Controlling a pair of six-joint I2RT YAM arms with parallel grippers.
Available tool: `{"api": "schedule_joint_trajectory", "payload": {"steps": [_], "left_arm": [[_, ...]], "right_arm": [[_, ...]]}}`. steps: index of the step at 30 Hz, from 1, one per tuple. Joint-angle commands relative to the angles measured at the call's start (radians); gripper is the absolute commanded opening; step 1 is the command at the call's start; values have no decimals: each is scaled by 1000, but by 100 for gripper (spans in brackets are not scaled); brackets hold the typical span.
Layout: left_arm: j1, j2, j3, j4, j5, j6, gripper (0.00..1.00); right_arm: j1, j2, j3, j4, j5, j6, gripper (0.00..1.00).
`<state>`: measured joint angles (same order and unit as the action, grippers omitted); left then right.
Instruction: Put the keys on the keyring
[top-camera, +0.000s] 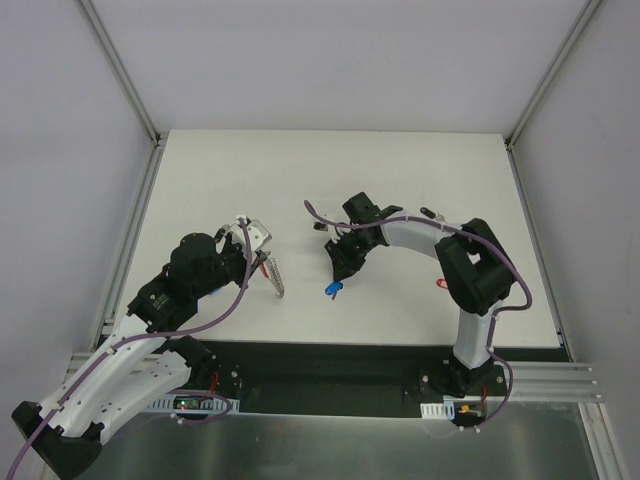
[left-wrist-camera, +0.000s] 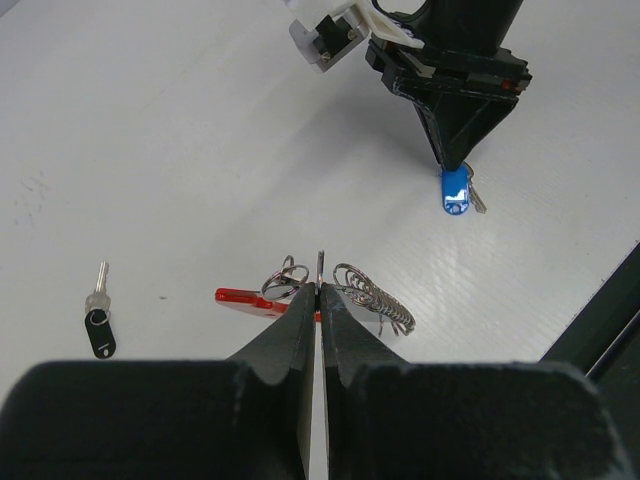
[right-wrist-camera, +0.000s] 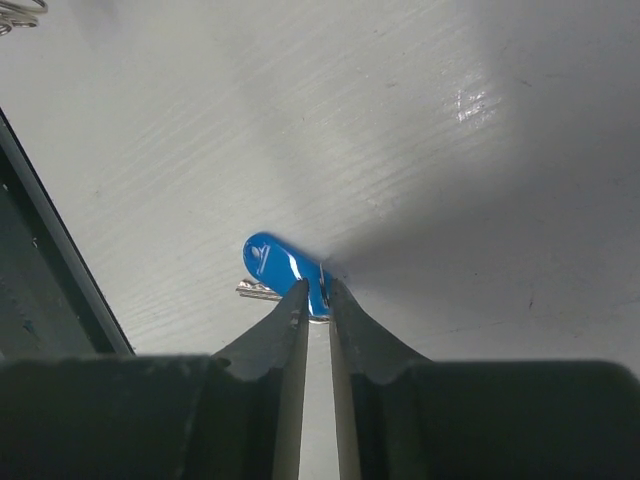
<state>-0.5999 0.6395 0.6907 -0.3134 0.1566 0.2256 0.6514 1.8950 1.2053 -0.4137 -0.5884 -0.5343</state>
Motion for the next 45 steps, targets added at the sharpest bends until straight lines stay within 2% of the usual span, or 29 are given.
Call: {"api": "schedule_joint_trajectory", "payload": {"steps": [1, 10, 17, 23, 31, 36, 39, 40, 42, 44, 45], "left_arm": [[12, -3, 1, 31, 17, 12, 0], [12, -3, 3, 31, 15, 14, 0], [12, -1, 3, 31, 17, 14, 0], [12, 5, 3, 31, 26, 15, 0], [12, 9, -2, 31, 73, 35, 0], [12, 6, 1, 31, 136, 58, 0], [12, 17, 15, 33, 176, 77, 0], [12, 22, 29, 31, 179, 81, 0], [12, 38, 46, 31, 182, 80, 0], [12, 57, 75, 31, 189, 75, 0], [12, 63, 84, 31, 189, 72, 0]], "right_arm": [[-1, 15, 37, -20, -44, -30, 17], [-4, 22, 34, -37, -42, -41, 13], [-7, -7, 20, -39, -44, -50, 1], [-6, -86, -12, -36, -19, -50, 1], [27, -344, -88, 30, 67, -50, 1], [96, -493, -122, 56, 211, -72, 1], [106, -594, -154, 96, 200, -73, 1], [108, -621, -191, 166, 250, -35, 1], [122, -700, -243, 261, 484, 14, 1], [137, -724, -251, 288, 428, 2, 1], [161, -743, -250, 279, 477, -16, 1]]}}
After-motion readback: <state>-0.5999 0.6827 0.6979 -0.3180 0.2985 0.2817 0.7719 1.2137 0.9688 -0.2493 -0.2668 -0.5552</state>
